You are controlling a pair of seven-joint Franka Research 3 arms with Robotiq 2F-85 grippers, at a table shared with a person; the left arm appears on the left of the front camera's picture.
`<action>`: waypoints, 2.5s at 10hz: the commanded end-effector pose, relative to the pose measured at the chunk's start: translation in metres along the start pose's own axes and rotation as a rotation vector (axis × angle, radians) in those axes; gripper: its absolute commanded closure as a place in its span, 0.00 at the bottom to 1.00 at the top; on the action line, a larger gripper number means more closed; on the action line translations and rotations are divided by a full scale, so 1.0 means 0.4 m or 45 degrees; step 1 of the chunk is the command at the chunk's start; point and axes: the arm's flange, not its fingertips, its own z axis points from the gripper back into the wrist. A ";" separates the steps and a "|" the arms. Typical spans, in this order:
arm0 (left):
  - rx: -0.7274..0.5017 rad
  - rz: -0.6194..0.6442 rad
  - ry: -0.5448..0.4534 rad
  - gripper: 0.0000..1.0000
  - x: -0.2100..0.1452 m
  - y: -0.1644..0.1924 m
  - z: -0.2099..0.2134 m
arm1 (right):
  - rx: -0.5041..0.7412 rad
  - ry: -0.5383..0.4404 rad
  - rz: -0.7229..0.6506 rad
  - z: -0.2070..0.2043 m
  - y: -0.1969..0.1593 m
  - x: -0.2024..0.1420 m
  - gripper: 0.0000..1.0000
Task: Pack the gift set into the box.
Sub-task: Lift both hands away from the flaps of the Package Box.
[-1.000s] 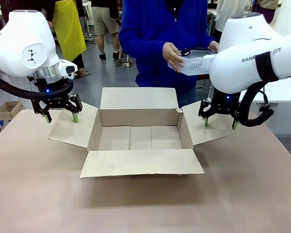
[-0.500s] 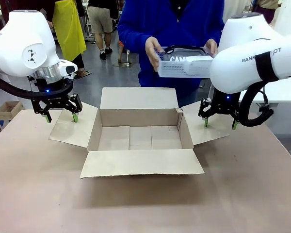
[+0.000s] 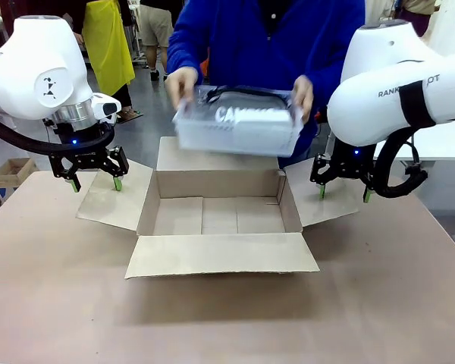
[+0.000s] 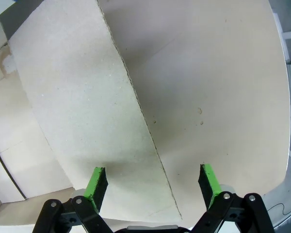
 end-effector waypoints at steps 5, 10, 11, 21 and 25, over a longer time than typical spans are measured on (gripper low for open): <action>0.022 0.011 -0.002 0.00 -0.002 0.002 0.002 | -0.024 -0.016 -0.010 0.010 -0.001 0.004 0.00; 0.022 0.011 -0.002 0.00 -0.002 0.002 0.002 | -0.024 -0.016 -0.010 0.010 -0.001 0.004 0.00; 0.022 0.011 -0.002 0.00 -0.002 0.002 0.002 | -0.024 -0.016 -0.010 0.010 -0.001 0.004 0.00; -0.998 0.138 0.101 0.00 -0.147 0.439 0.227 | 0.852 0.079 -0.044 0.141 -0.424 -0.031 0.00; -1.183 0.216 -0.002 0.00 -0.185 0.540 0.240 | 1.048 0.075 -0.198 0.127 -0.515 -0.037 0.00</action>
